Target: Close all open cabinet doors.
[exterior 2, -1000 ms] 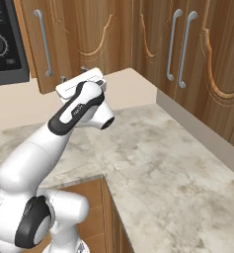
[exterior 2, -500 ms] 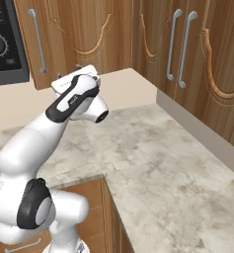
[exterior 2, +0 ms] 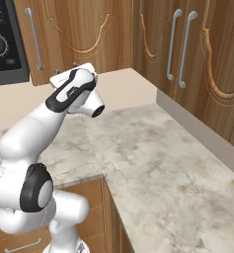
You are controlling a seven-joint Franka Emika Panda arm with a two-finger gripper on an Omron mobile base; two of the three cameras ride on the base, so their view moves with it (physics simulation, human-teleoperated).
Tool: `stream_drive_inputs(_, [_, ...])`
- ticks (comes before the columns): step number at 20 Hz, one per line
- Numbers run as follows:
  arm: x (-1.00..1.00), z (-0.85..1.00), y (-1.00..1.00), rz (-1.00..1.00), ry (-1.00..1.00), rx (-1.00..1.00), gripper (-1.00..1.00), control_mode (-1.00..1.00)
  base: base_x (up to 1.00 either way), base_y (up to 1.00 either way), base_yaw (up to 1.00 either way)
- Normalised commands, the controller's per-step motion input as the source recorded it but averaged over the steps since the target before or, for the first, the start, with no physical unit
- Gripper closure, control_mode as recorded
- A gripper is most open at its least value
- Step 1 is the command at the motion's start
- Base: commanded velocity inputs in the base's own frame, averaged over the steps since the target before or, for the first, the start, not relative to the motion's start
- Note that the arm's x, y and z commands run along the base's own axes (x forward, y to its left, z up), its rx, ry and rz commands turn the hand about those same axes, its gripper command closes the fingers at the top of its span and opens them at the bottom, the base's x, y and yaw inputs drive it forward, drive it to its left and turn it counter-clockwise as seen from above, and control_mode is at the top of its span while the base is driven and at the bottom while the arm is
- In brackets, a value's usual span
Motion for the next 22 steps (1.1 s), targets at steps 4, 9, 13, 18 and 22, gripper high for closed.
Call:
stream_drive_inputs(4, [0.32,0.04,0.0,0.0,0.0,0.03,-1.0,-1.0,0.0,0.0,0.0])
stream_drive_inputs(9, [0.32,0.01,0.01,0.0,0.01,0.01,-1.0,-1.0,0.0,0.0,0.0])
stream_drive_inputs(13, [0.21,0.01,0.02,0.0,0.03,0.0,-1.0,-1.0,0.0,0.0,0.0])
stream_drive_inputs(18, [0.25,0.0,0.08,0.0,0.04,0.0,-1.0,-1.0,0.0,0.0,0.0])
stream_drive_inputs(22, [0.25,0.0,0.11,0.0,0.05,0.0,-1.0,-1.0,0.0,0.0,0.0])
